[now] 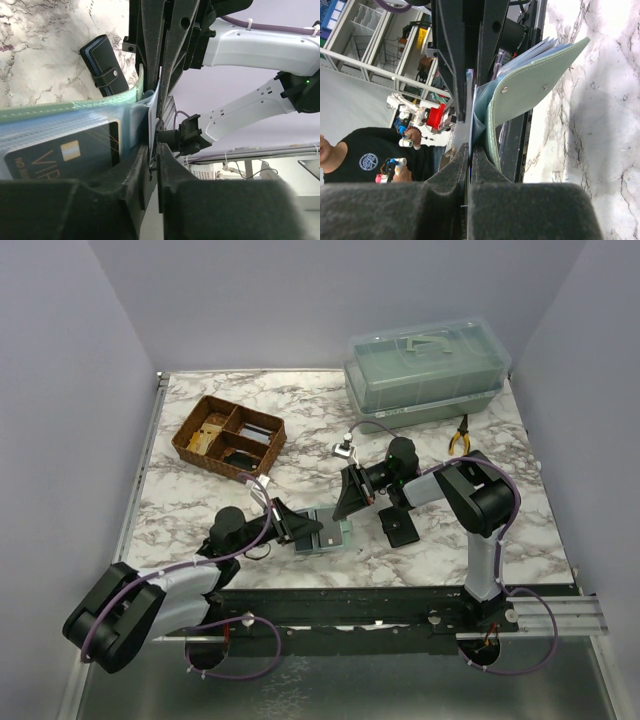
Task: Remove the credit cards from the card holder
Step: Remove the credit card from the card holder.
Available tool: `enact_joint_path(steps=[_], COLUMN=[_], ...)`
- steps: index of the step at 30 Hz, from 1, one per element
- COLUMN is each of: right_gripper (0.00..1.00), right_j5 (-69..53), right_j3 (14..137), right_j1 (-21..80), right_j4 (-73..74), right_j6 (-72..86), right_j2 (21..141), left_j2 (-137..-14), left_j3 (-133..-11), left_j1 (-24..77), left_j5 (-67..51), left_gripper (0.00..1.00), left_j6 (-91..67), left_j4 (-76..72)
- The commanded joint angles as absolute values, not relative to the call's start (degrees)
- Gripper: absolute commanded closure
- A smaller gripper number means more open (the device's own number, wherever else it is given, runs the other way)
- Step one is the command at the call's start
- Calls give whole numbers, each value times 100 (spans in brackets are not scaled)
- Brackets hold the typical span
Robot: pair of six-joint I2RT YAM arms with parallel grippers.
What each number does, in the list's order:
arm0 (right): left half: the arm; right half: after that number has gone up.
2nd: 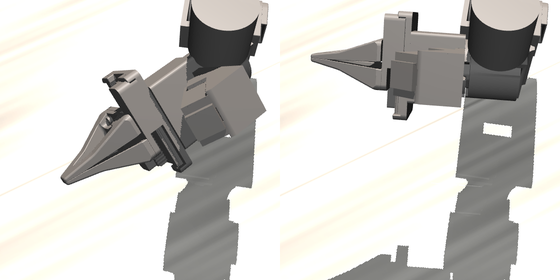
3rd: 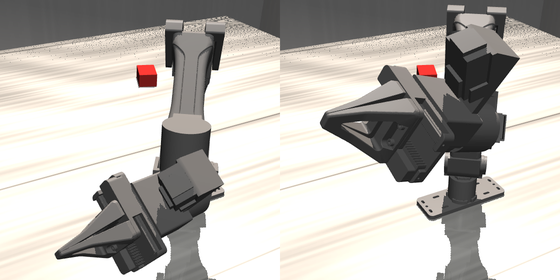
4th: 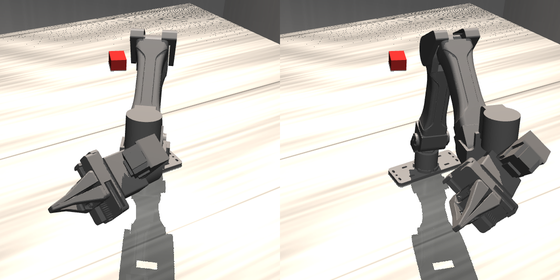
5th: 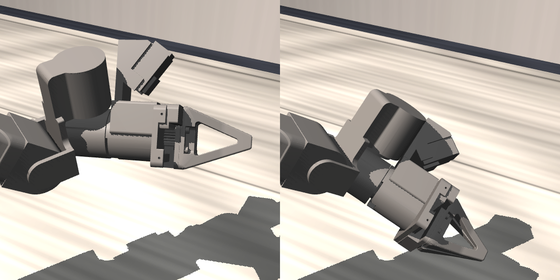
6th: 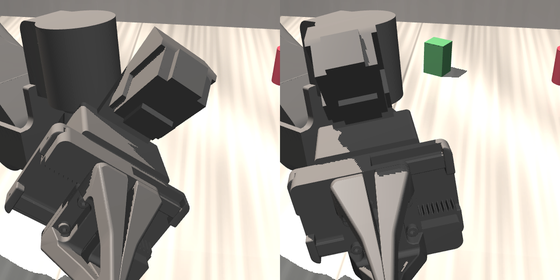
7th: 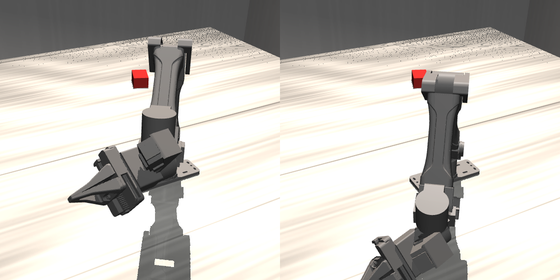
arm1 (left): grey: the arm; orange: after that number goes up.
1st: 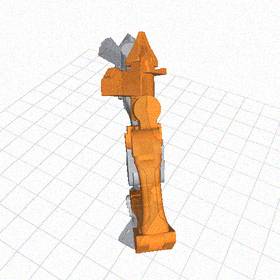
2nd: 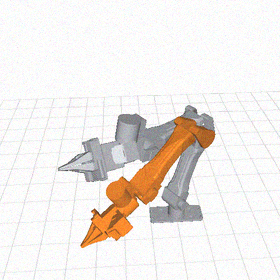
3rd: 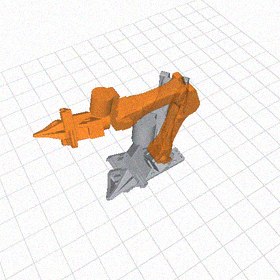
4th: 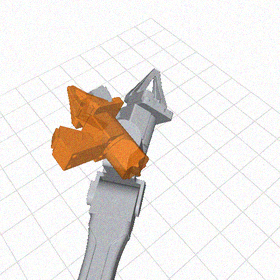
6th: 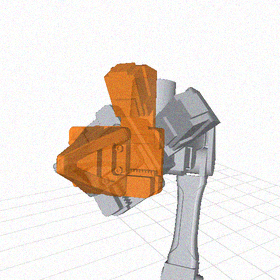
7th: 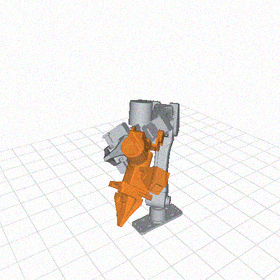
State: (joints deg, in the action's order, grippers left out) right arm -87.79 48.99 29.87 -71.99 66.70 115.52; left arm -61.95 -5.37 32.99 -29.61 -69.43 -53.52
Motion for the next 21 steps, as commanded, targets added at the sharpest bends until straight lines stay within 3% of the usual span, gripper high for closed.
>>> enact_joint_path(steps=[1,3,7,12,15,18,21], right_gripper=[100,100,98,67,56,56,69], right_j5=[-8886,-8886,-8916,-8950,-8917,-8898,-8865], right_j3=[4885,4884,4902,4877,4846,4918,4971], right_j1=[2971,2971,2970,2975,3051,3233,3260], right_j4=[-7471,-7471,-7462,-7751,-7752,-7633,-7320], right_j6=[6697,6705,6734,7100,7203,7171,7013], right_j2=[11607,11610,11610,11613,11596,11572,11522], left_j2=[-6423,-6538,-6658,-6394,-6418,-6575,-6660], left_j3=[-752,-787,-768,-607,-650,-795,-916], left_j1=[3278,3277,3272,3278,3278,3273,3278], left_j5=[-3212,-3290,-3337,-3037,-2934,-2938,-3019], left_gripper=[88,100,100,100,100,100,100], left_j6=[-6885,-6905,-7010,-6920,-6753,-6650,-6610], left_j4=[-5741,-5861,-6128,-6120,-6056,-6063,-6064])
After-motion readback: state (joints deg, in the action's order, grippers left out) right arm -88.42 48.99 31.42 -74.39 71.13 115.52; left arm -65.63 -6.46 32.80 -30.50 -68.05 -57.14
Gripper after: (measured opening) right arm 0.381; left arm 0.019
